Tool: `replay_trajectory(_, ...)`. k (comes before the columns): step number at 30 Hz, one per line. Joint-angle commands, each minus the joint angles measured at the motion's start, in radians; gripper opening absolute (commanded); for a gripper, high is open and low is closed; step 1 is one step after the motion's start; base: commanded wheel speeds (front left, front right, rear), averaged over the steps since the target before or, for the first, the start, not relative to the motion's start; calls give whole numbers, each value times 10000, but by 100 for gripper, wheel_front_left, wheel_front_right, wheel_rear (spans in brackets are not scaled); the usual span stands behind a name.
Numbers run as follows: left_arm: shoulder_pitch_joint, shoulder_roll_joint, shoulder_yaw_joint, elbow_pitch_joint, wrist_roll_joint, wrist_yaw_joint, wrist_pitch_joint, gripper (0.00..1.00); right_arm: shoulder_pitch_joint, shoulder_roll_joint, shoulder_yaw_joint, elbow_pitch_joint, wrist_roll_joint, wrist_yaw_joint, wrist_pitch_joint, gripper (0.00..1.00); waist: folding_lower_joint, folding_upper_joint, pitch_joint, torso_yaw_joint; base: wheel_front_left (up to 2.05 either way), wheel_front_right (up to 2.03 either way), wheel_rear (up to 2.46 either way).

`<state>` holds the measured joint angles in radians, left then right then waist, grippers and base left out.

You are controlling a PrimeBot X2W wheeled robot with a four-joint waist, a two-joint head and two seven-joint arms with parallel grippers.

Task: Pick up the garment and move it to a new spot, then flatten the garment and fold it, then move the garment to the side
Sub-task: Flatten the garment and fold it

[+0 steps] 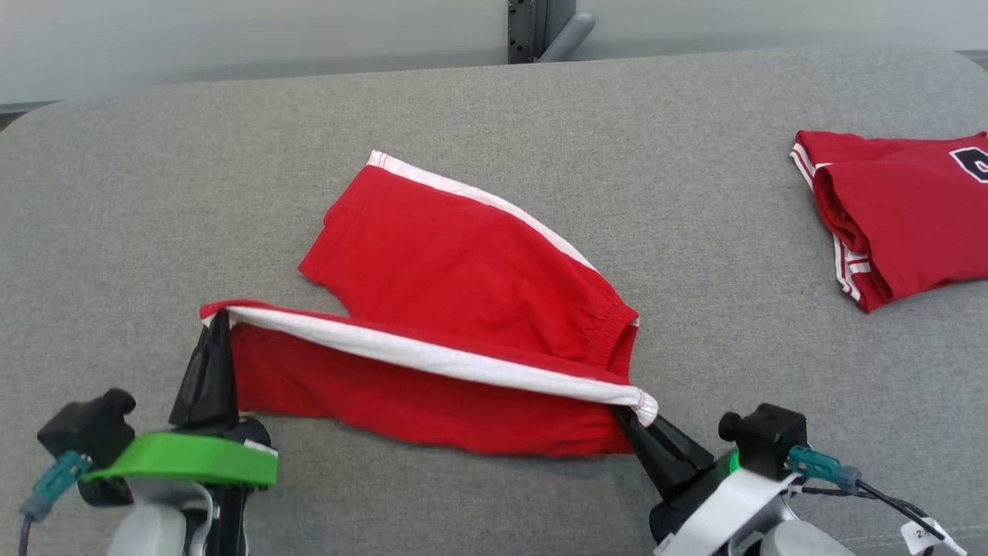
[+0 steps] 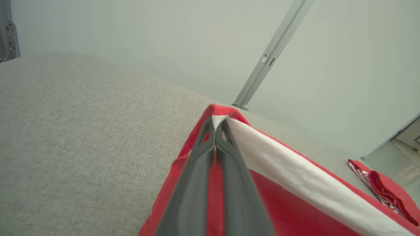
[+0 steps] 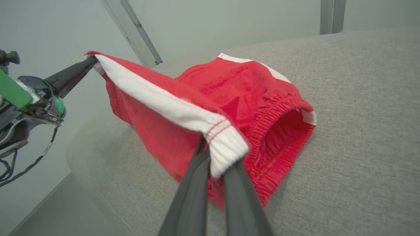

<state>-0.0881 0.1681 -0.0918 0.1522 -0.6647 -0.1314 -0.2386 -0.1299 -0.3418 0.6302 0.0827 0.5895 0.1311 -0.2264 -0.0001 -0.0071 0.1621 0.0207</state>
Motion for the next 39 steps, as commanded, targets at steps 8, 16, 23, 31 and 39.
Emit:
replay_trajectory(8,-3815,445,-1329,3302,-11,20,97,0,-1467,1209,-373,1775,68,-7,-135,0,1,71,1262,-297,0,0,0)
replay_trajectory(16,-6419,440,-2400,5789,12,20,-105,0,-2624,1974,-549,2788,-247,-7,-287,0,1,71,2268,-530,0,0,0)
replay_trajectory(23,-7672,396,-2775,6841,-150,20,-244,0,-3163,2279,-850,3227,-425,-7,-352,0,1,71,2634,-637,0,0,0)
replay_trajectory(31,-8970,437,-3097,7876,-21,20,-271,0,-3588,2617,-1212,3559,-674,-7,-376,0,1,71,3086,-907,0,0,0)
replay_trajectory(39,-9898,330,-3412,9121,190,20,-268,0,-3766,2784,-1414,3628,-838,-15,-378,0,1,71,3282,-1146,0,0,0)
